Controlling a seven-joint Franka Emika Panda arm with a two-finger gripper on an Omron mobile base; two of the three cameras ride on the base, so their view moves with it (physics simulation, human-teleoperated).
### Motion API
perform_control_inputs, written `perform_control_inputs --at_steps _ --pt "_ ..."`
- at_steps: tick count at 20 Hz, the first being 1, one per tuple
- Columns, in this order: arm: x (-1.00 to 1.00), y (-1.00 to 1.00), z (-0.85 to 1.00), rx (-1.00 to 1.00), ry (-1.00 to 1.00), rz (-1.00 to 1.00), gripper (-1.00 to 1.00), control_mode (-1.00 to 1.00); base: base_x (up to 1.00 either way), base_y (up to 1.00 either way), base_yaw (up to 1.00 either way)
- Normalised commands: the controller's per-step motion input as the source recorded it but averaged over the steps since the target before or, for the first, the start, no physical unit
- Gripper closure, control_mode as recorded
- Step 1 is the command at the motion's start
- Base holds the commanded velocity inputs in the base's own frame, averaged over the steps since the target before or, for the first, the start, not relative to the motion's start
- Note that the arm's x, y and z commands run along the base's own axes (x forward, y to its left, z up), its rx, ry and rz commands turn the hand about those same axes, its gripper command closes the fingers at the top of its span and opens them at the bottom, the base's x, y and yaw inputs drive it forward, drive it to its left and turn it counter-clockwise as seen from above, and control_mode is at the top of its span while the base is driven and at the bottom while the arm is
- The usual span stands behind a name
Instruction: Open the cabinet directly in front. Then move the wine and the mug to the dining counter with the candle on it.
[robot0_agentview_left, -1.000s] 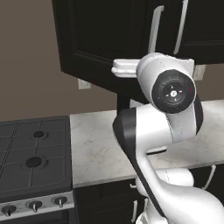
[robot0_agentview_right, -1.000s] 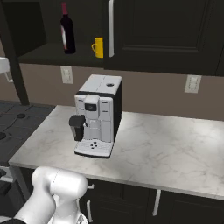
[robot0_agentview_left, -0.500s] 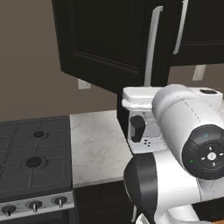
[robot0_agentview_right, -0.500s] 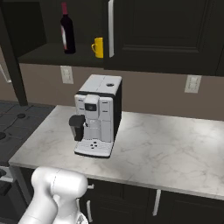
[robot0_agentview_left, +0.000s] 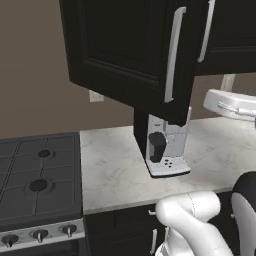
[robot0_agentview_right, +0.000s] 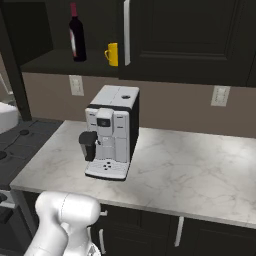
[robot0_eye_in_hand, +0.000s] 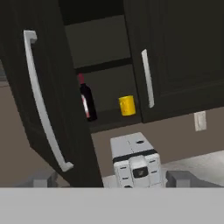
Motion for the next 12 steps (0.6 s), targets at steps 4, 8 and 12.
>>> perform_control_inputs --at_steps 4,8,12 --pt "0.00 -0.97 0.17 0.24 0.00 0.33 -1.00 -1.00 0.00 0.00 0.00" --pt "0.00 -0.82 0.02 0.14 0.00 0.31 -1.00 -1.00 0.00 0.00 0.00" --pt "0.00 -0.47 0.00 0.03 0.00 0.23 -1.00 -1.00 0.00 0.00 0.00"
